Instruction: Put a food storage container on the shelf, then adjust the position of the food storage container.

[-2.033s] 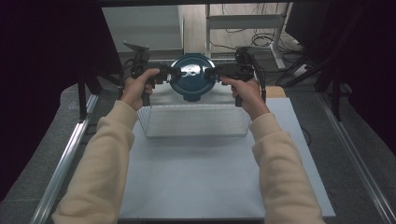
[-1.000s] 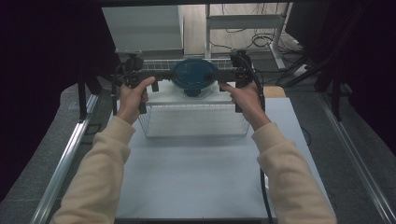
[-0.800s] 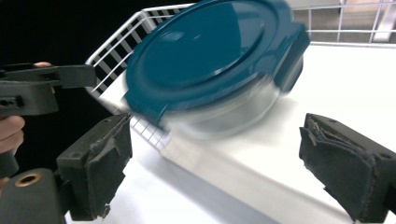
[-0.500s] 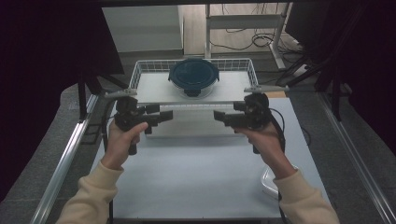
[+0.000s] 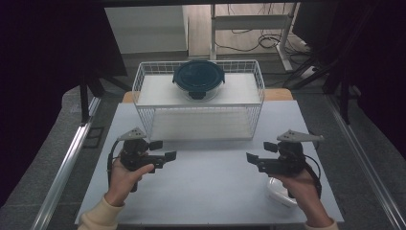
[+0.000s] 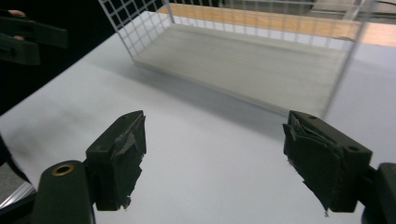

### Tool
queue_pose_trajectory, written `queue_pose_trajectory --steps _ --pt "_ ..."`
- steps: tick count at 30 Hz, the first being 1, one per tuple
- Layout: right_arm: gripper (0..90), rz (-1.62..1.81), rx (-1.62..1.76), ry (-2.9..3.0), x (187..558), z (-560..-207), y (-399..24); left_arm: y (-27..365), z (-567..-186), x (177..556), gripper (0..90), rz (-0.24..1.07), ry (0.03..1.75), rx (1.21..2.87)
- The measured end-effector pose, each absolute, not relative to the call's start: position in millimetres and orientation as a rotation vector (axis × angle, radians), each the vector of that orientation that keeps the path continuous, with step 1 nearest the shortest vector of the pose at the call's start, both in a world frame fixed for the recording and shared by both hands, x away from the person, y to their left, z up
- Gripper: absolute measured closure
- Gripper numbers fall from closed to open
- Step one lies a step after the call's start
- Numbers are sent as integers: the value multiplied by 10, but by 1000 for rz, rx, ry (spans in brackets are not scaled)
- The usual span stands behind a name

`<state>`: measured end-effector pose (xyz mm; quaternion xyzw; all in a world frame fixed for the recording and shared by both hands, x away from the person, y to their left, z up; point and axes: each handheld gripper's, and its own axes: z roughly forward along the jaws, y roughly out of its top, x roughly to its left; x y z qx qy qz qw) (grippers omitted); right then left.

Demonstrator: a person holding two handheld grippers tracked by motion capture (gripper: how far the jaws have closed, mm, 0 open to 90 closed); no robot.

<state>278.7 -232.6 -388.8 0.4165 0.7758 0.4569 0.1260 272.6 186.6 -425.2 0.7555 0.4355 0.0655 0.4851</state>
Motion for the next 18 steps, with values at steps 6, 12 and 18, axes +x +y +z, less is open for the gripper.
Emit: queue_pose_trajectory --steps 6,12,18 --pt "220 1274 1241 2268 2738 -4035 -2488 1906 -4368 2648 231 179 1096 1860" --pt "236 1270 1251 2278 2798 -4099 -2461 1922 -4434 2645 228 159 1134 1856" --pt "263 1264 1237 2277 2801 -4086 -2443 1935 -4428 2627 227 181 1138 1851"
